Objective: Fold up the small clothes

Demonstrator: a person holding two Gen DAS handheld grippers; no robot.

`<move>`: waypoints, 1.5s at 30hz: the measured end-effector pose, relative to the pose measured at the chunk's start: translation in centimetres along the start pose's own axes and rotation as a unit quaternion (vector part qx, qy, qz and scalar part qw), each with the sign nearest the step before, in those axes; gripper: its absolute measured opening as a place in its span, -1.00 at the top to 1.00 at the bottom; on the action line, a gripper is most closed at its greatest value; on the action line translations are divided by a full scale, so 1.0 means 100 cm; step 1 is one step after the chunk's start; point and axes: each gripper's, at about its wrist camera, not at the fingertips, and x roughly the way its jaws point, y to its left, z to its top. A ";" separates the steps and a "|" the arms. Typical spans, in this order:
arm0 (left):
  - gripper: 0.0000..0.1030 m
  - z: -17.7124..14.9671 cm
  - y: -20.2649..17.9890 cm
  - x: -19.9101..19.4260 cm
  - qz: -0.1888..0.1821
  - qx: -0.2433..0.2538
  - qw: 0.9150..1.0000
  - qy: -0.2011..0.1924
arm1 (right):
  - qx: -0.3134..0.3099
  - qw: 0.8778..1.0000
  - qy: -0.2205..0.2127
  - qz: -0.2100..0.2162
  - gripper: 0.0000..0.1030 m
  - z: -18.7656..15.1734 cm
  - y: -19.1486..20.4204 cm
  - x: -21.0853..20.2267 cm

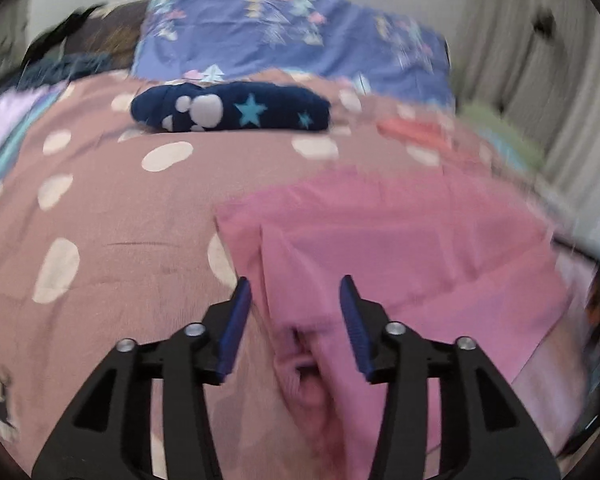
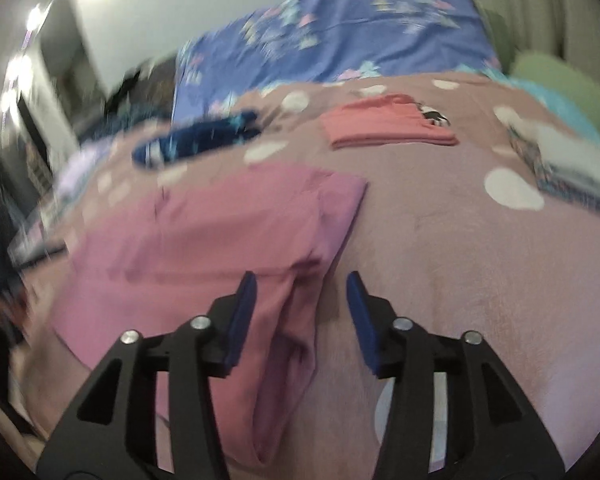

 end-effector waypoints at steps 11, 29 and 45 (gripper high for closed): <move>-0.06 0.041 -0.036 0.057 0.129 0.095 0.987 0.012 | -0.115 0.989 0.005 -0.096 -0.49 0.041 0.022 0.055; -0.09 0.042 0.013 0.016 0.039 0.033 0.999 -0.006 | 0.044 0.998 -0.008 0.046 -0.02 0.091 -0.037 0.072; -0.13 0.063 -0.035 0.085 0.151 0.199 0.968 -0.022 | -0.011 0.998 0.065 0.009 0.63 0.113 -0.012 0.136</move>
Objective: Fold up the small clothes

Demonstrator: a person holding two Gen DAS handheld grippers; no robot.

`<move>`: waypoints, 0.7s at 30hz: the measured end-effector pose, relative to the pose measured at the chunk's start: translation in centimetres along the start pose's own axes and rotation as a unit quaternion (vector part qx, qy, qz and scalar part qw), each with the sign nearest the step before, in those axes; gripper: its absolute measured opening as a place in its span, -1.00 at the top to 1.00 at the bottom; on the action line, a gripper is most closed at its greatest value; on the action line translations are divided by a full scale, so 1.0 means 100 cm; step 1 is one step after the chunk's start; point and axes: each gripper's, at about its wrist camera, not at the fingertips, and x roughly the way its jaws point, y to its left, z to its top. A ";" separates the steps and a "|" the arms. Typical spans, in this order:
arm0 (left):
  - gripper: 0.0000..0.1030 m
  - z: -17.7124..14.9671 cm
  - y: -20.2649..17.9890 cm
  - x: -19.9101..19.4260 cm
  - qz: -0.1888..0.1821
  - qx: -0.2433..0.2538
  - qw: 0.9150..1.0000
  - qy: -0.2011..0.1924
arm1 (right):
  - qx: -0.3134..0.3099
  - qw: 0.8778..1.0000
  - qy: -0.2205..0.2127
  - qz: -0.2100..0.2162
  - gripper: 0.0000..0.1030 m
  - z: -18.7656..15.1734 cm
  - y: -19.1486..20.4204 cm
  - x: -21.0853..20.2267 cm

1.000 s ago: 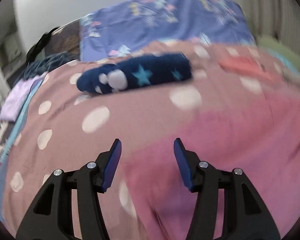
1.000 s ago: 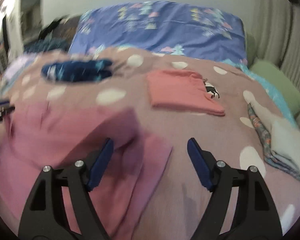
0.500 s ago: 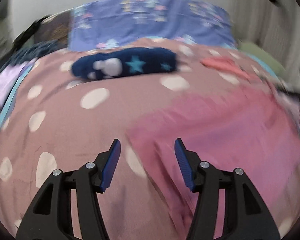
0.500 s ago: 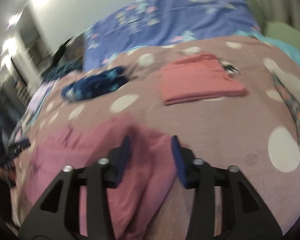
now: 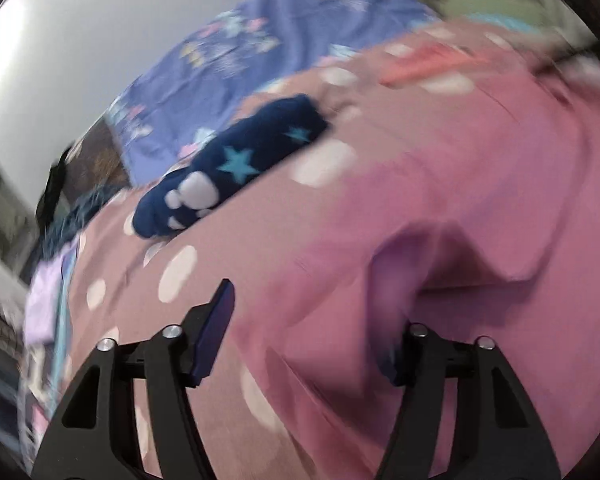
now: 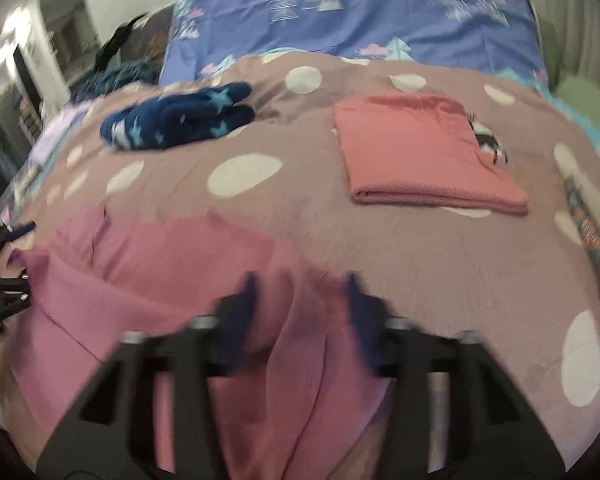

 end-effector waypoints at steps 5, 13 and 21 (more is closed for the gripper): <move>-0.02 0.005 0.052 0.015 -0.073 -0.139 0.988 0.010 | 0.063 0.997 -0.009 0.049 0.79 0.005 -0.021 0.000; -0.02 -0.013 0.055 0.033 -0.132 -0.173 0.975 0.054 | 0.144 0.983 -0.014 0.109 0.66 0.001 -0.042 -0.004; 0.97 0.004 0.053 0.045 -0.132 -0.199 0.970 0.039 | 0.115 0.986 -0.012 0.117 0.91 0.006 -0.032 -0.003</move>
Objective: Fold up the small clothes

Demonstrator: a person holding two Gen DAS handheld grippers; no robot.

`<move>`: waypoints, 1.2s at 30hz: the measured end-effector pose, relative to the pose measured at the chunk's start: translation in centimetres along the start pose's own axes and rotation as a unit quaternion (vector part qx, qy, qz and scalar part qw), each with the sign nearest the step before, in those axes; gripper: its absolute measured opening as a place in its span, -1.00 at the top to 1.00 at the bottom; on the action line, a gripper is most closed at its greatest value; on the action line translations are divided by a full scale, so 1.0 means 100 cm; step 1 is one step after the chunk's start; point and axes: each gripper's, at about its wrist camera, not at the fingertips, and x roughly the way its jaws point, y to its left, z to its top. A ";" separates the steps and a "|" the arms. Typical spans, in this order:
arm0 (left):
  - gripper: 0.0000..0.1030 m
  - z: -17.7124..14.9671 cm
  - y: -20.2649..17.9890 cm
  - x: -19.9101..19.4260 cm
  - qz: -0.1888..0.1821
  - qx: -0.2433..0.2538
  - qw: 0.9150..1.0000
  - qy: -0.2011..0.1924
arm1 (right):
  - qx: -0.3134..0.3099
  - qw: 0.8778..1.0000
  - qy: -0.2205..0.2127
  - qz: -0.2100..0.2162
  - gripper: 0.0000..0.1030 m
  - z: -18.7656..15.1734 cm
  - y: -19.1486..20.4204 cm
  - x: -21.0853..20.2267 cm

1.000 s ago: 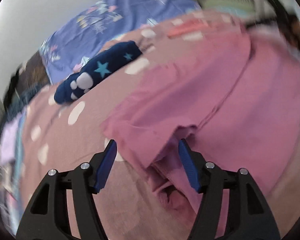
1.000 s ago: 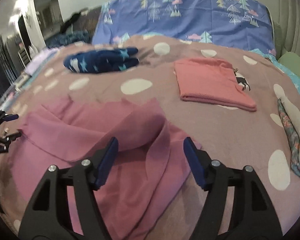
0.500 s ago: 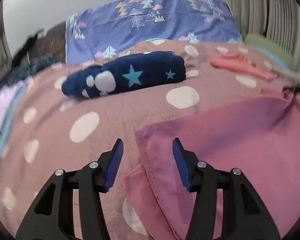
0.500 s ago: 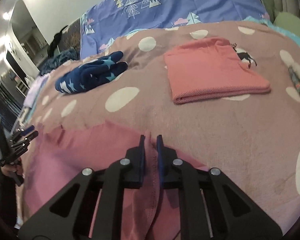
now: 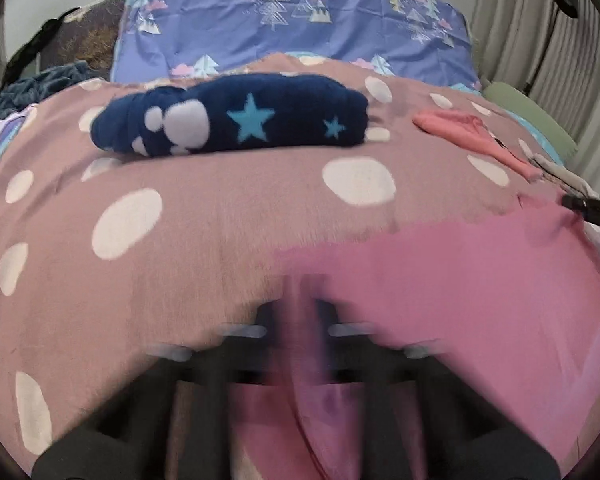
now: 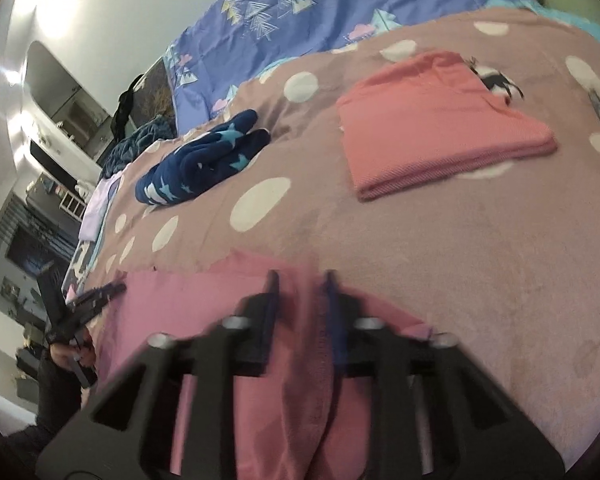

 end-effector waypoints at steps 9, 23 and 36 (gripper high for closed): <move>0.96 0.014 -0.003 -0.060 0.025 0.016 0.995 -0.093 | 0.007 0.996 -0.086 0.028 0.92 0.020 -0.001 -0.031; 0.21 -0.013 -0.024 -0.053 0.055 0.038 0.996 -0.060 | 0.047 0.997 -0.048 -0.039 0.44 -0.015 -0.034 -0.037; 0.21 -0.088 -0.304 -0.085 -0.187 0.249 0.950 0.022 | 0.032 0.998 0.051 0.003 0.35 -0.039 -0.043 -0.037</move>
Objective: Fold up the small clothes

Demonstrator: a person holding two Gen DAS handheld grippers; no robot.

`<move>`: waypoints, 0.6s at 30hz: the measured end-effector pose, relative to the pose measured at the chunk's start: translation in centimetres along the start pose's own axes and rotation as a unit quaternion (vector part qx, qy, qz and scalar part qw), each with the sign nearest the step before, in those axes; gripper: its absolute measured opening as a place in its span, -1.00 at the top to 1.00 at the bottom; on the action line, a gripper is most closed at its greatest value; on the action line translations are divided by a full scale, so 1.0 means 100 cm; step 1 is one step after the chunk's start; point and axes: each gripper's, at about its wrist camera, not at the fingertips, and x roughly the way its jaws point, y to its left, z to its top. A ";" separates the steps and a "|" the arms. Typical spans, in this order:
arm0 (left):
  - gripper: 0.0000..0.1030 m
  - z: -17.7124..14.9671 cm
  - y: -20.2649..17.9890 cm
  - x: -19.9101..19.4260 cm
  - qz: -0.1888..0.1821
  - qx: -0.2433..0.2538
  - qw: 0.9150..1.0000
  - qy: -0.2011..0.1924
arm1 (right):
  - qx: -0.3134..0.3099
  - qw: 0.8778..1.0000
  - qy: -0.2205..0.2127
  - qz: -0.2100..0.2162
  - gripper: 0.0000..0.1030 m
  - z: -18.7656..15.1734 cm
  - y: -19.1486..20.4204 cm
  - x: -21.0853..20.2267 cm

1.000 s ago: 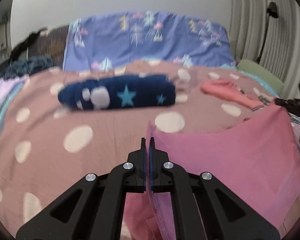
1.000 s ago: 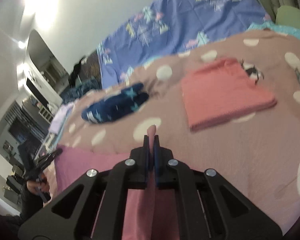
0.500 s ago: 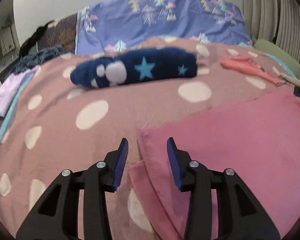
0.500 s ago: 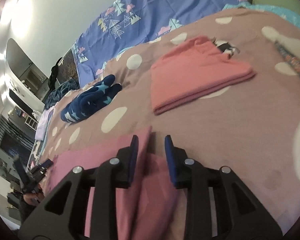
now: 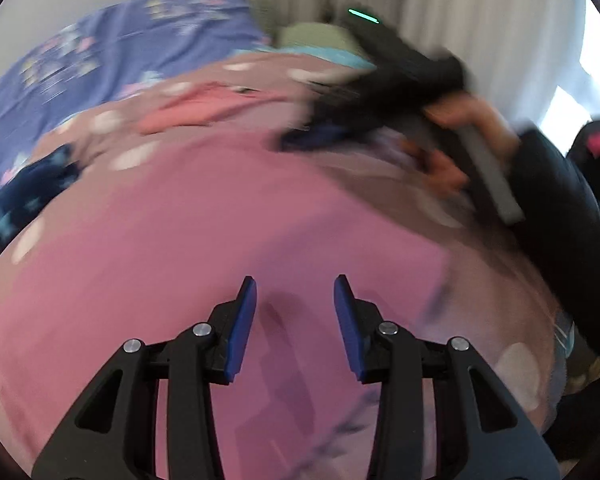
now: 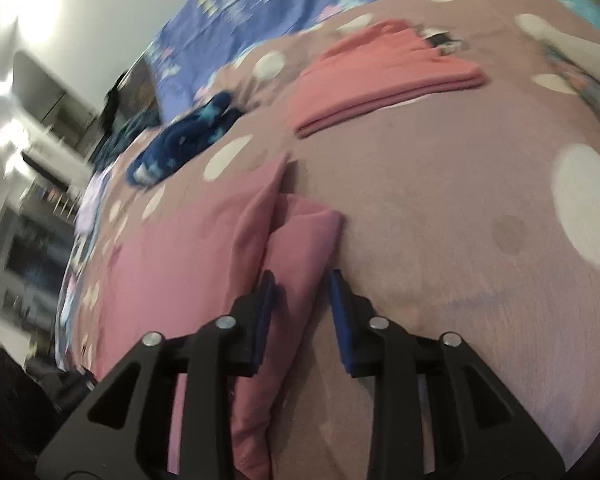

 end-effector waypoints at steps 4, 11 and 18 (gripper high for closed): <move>-0.04 0.004 -0.038 0.011 -0.023 0.033 0.999 0.012 | -0.009 0.996 0.051 0.074 0.00 0.025 -0.005 0.013; -0.11 0.007 -0.070 0.035 0.019 0.075 0.996 0.044 | -0.032 0.996 0.023 0.086 0.23 0.017 -0.013 0.018; -0.16 0.009 -0.077 0.048 0.062 0.104 0.991 0.058 | -0.036 0.994 0.022 0.102 0.22 0.014 -0.015 0.015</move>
